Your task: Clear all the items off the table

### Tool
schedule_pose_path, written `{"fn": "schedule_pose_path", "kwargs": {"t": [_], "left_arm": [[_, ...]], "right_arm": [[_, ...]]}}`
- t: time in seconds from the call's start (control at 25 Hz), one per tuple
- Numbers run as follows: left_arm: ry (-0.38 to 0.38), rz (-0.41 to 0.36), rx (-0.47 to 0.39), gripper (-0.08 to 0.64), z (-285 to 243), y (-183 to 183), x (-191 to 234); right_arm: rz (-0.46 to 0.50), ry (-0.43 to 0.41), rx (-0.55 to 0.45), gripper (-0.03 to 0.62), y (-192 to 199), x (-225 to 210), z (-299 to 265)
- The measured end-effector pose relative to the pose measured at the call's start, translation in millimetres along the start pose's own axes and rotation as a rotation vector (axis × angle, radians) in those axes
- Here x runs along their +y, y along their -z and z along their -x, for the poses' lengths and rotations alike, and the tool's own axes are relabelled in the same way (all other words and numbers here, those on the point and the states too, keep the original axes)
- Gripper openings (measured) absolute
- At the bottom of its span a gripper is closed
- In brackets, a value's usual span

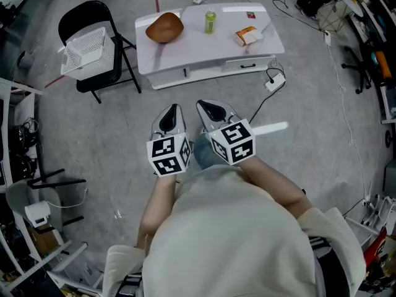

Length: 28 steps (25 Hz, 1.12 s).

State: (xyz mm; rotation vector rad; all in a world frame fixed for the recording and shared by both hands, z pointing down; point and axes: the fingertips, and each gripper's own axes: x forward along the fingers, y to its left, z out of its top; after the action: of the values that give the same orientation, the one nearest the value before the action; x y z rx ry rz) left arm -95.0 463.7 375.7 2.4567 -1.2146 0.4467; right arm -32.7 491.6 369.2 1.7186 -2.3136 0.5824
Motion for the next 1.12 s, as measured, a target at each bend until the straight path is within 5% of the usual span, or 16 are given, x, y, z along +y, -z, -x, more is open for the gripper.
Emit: {"fn": "schedule_pose_path", "kwargs": {"t": [1.12], "left_arm": [[-0.034,0.057,-0.012,0.009,-163.7,-91.1,56.0]], "right_arm": [[0.011,-0.023,0.003,-0.003,-88.9,-120.0,-139.8]]}}
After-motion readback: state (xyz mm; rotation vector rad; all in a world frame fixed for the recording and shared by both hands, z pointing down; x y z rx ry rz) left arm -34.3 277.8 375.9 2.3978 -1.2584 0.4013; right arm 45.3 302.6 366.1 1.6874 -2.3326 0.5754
